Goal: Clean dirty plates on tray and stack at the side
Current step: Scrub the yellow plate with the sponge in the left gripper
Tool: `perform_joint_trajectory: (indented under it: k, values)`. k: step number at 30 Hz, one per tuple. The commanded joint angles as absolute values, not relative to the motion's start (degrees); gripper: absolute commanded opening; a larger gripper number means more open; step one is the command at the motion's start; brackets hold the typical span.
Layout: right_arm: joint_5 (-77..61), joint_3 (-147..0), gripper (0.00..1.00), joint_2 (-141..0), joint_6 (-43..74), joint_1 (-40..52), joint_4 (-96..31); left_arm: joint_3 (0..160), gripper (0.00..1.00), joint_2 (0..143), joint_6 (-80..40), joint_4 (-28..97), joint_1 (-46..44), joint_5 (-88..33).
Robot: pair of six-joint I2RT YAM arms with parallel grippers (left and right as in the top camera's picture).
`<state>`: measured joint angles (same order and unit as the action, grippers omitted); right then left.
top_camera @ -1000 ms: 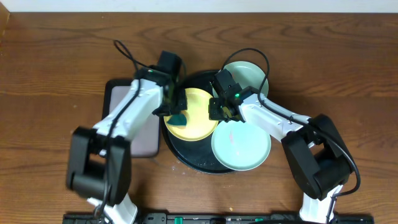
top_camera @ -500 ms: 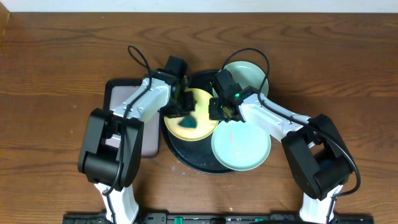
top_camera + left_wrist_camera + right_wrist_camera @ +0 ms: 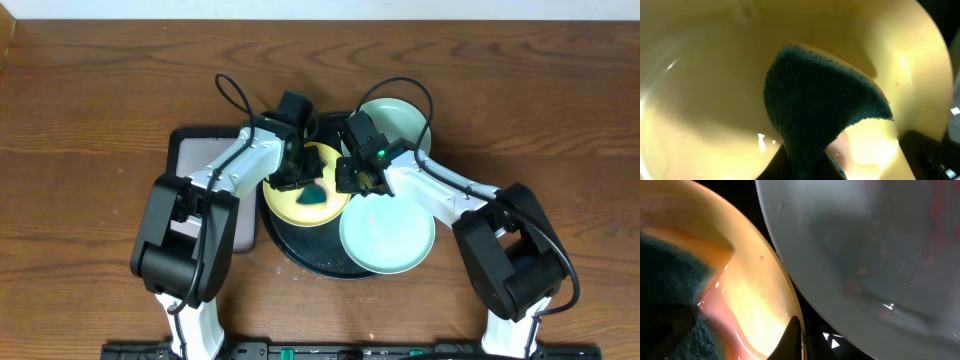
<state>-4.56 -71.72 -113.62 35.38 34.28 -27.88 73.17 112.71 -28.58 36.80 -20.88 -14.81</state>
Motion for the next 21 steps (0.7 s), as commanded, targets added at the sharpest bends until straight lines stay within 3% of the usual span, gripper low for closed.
perform_joint_trajectory:
  k: [1,14,21]
  values:
    - [-5.0,-72.3,0.01,-114.9,34.7,34.8,-28.4,72.5,0.07,114.1,-32.9,38.3,-19.3,-1.9]
    - [-5.0,-72.3,0.01,-114.9,34.7,34.8,-28.3,75.5,0.08,112.3,-32.9,44.8,-19.5,6.3]
    - [-5.0,-72.3,0.01,-114.9,34.7,34.8,-28.3,75.5,0.08,112.3,-22.4,44.5,-20.2,-12.6]
